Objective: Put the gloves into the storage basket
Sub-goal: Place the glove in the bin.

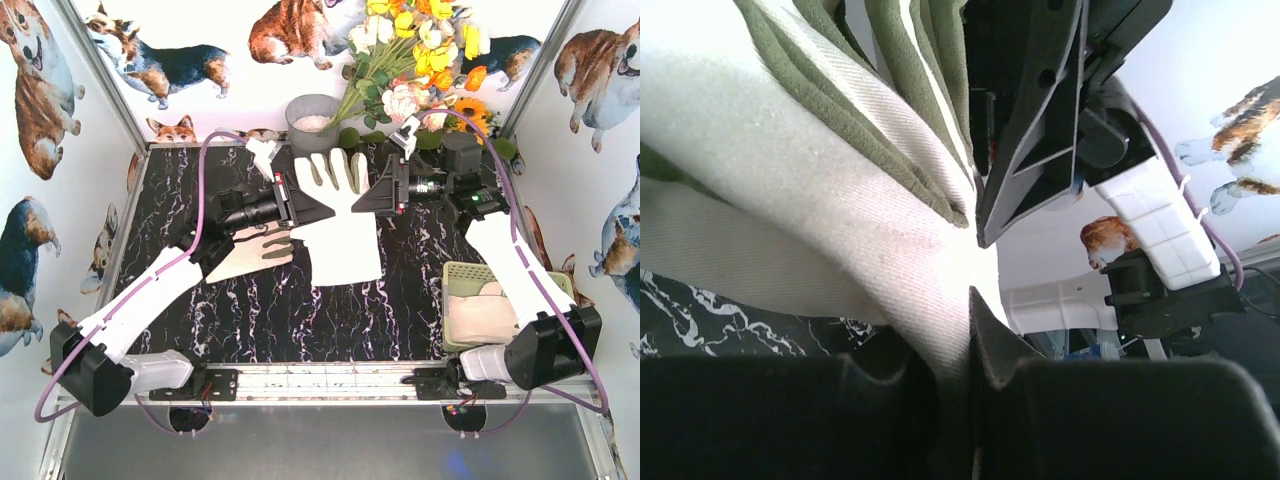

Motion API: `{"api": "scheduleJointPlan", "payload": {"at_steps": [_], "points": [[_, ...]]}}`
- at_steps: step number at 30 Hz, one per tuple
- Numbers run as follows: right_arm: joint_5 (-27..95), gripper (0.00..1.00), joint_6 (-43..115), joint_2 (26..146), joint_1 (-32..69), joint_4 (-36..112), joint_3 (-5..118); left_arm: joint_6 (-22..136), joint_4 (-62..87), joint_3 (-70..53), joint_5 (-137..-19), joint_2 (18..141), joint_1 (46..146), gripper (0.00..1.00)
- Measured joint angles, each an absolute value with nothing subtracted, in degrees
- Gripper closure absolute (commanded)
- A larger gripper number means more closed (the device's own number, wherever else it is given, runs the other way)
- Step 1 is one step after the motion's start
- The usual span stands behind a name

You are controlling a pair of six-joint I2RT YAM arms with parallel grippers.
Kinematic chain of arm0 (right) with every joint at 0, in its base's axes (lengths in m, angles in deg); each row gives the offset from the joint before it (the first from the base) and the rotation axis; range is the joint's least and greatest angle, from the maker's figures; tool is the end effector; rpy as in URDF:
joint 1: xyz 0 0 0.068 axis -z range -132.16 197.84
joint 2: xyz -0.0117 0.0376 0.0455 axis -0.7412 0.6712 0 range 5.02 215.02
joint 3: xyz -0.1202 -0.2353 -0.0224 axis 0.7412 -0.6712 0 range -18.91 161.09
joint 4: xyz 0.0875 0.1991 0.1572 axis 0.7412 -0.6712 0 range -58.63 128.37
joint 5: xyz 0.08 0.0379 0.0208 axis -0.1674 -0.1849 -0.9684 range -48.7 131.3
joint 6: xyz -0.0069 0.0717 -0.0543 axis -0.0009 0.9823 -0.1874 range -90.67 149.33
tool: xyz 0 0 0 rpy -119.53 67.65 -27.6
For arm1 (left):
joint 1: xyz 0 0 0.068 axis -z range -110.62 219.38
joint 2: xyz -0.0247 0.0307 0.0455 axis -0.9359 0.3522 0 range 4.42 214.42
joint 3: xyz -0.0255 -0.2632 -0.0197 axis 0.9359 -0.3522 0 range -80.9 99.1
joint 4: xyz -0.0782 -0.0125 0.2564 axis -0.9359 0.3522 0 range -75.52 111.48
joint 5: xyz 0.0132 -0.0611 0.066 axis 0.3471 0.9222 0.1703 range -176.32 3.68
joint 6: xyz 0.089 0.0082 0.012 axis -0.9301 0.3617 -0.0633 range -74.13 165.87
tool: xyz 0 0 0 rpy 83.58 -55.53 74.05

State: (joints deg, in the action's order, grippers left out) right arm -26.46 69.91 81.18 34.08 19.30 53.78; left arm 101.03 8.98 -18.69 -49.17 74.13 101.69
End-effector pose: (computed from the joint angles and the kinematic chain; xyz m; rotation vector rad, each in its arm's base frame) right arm 0.2841 0.1464 0.3668 -0.3944 2.0800 1.7428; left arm 0.2507 -0.2161 0.3755 0.2154 1.8742 -1.6337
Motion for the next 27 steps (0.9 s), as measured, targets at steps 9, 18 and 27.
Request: {"api": "scheduleJointPlan", "payload": {"at_steps": [9,18,27], "points": [[-28.21,0.11,82.32,79.52,34.36,34.97,46.79,101.64,8.11,-16.57,-50.18,73.78,101.69,1.00],[-31.34,0.11,99.26,80.92,32.05,55.17,44.88,102.27,5.97,-13.51,-49.85,75.82,101.82,1.00],[-31.54,0.47,114.52,84.28,31.43,75.25,44.82,100.66,8.15,-13.35,-51.36,76.19,101.82,1.00]]}}
